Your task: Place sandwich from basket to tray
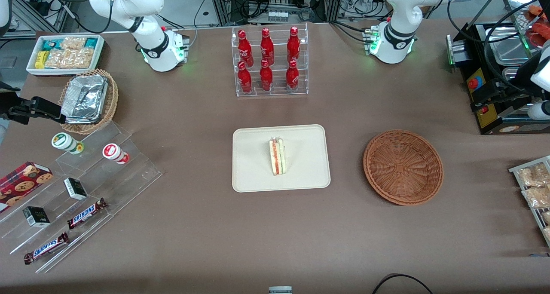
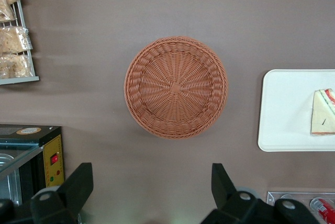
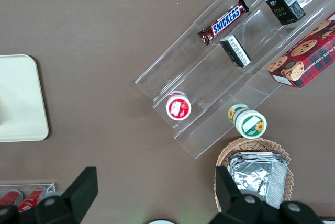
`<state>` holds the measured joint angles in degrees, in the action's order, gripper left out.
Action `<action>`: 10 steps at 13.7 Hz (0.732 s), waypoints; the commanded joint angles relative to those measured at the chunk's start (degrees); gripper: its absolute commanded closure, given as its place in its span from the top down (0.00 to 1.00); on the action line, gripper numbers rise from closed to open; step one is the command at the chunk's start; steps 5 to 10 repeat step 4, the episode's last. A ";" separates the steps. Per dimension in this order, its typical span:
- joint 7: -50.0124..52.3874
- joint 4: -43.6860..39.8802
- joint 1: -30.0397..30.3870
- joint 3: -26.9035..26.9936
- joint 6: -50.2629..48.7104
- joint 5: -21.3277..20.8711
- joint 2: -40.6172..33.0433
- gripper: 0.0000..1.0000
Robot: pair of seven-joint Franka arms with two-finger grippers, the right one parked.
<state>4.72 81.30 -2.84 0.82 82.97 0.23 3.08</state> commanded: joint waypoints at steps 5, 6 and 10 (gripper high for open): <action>-2.97 -1.14 0.46 0.41 -1.05 0.30 2.10 1.00; -2.97 -1.14 0.46 0.41 -1.05 0.30 2.10 1.00; -2.97 -1.14 0.46 0.41 -1.05 0.30 2.10 1.00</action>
